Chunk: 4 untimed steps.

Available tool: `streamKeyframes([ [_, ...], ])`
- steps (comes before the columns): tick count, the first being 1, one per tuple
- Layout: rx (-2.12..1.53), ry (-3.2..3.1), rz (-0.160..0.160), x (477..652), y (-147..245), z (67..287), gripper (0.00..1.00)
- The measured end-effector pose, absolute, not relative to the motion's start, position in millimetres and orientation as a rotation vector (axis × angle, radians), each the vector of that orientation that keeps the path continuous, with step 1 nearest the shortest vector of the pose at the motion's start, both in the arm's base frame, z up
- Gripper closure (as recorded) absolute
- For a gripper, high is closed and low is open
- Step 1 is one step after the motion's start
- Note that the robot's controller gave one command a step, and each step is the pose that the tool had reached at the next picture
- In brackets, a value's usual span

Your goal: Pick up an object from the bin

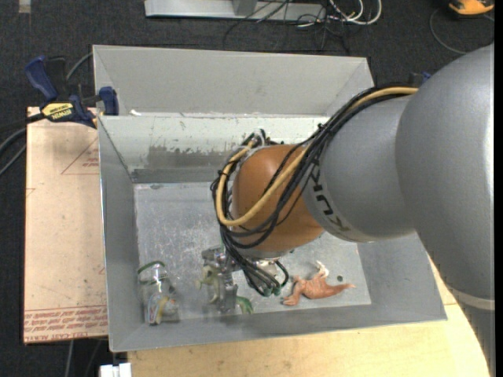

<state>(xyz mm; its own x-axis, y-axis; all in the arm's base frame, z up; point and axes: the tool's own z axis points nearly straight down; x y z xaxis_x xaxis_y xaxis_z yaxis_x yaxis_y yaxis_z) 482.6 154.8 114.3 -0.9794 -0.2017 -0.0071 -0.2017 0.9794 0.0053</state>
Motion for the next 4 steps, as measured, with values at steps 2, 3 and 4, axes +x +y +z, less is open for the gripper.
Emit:
streamKeyframes([
  [2, -0.317, 3.12, 0.009, 482.2, 155.0, 136.7, 1.0],
  [3, -0.317, 3.119, 0.01, 482.5, 155.2, 146.5, 1.0],
  [4, -0.316, 3.119, 0.01, 482.7, 155.3, 154.4, 1.0],
])
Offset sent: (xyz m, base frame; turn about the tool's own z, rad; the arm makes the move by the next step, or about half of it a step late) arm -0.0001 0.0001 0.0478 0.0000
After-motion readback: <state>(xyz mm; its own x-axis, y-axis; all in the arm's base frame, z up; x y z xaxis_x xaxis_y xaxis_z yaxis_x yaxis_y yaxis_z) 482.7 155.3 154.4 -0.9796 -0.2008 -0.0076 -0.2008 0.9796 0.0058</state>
